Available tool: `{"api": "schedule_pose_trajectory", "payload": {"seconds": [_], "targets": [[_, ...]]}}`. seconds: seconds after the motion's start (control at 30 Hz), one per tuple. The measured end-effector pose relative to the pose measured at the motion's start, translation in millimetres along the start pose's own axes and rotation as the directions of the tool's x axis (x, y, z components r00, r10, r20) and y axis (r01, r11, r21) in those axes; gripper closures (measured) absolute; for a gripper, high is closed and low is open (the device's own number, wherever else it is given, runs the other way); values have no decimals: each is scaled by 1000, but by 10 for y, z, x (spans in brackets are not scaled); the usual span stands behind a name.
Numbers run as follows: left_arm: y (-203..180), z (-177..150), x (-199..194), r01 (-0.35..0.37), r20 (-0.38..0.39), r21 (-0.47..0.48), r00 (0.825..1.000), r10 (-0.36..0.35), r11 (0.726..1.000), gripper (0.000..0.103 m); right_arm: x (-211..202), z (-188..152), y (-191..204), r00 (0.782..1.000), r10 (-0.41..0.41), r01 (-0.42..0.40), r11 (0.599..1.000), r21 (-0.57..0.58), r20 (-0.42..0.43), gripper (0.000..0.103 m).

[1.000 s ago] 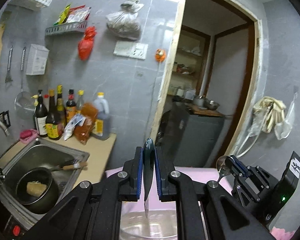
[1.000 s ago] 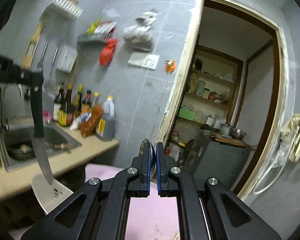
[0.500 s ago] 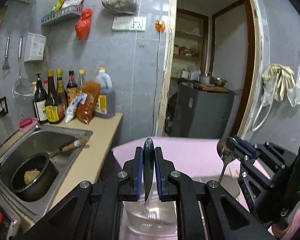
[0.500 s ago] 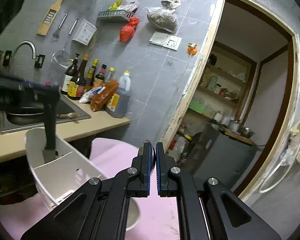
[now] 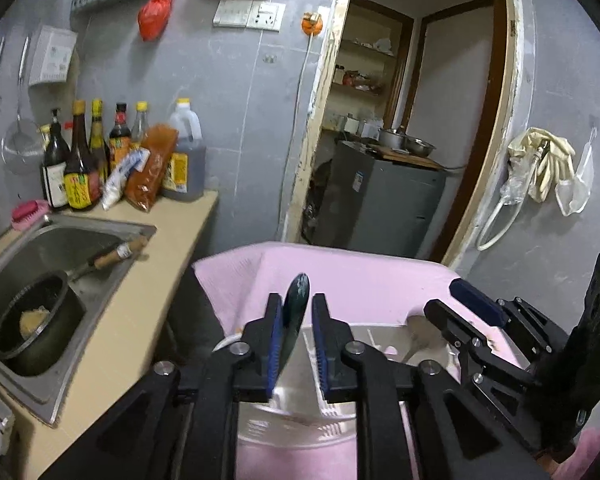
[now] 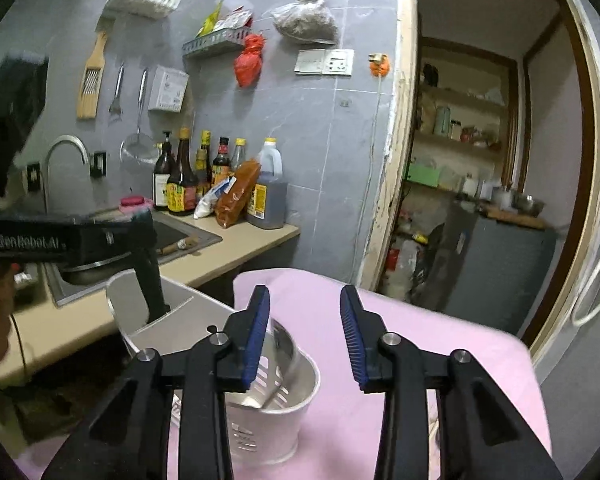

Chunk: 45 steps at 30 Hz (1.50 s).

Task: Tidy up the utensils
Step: 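Carry the knife and spoon into the white basket and open both grippers, then move both grippers back to the utensil pile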

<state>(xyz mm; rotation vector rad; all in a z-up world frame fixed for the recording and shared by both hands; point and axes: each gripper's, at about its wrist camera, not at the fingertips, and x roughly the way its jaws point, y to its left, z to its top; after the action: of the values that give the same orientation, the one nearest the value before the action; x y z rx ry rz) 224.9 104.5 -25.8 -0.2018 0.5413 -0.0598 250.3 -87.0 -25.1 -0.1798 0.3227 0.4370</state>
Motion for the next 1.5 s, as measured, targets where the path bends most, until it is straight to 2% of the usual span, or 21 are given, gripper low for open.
{"api": "schedule_pose_trajectory", "payload": {"seconds": [0.13,0.2,0.27,0.3,0.4,0.47,0.57,0.73,0.93,1.1,1.23,1.5], "targets": [[-10,-18,-45,11,-8,-30,1000,-11,999,74,-67,45,-181,1000,4,-5,996,88,4,70],[-52,-13,-92,9,1,-30,1000,-9,1000,68,-141,78,-308,1000,-1,-1,989,145,16,66],[-130,1,-149,3,21,-24,1000,-3,1000,57,-232,105,-424,999,-16,10,982,190,31,58],[-154,15,-165,2,28,-21,1000,-1,1000,55,-280,117,-491,999,-27,18,977,210,38,56],[-323,60,-227,-3,57,-15,998,3,1000,42,-430,157,-690,996,-65,48,965,258,59,39],[-440,91,-268,-6,84,-8,996,7,1000,28,-559,179,-815,992,-100,74,958,277,78,28],[-669,124,-329,-22,137,14,990,20,1000,12,-736,196,-1008,984,-149,116,953,279,101,17],[-1107,125,-377,-46,226,57,974,32,997,2,-1013,171,-1321,966,-223,182,946,269,133,2],[-1592,50,-284,-50,273,100,962,21,994,1,-1235,39,-1687,949,-289,250,934,254,129,2],[-1910,-53,-91,-42,256,143,967,4,989,1,-1266,-149,-2041,947,-309,278,926,255,91,2],[-2145,-150,150,-24,209,169,978,-12,985,1,-1136,-312,-2299,953,-299,279,925,257,40,2],[-2451,-366,689,3,76,194,997,-19,981,1,-665,-790,-2773,978,-185,207,929,306,-100,2]]}}
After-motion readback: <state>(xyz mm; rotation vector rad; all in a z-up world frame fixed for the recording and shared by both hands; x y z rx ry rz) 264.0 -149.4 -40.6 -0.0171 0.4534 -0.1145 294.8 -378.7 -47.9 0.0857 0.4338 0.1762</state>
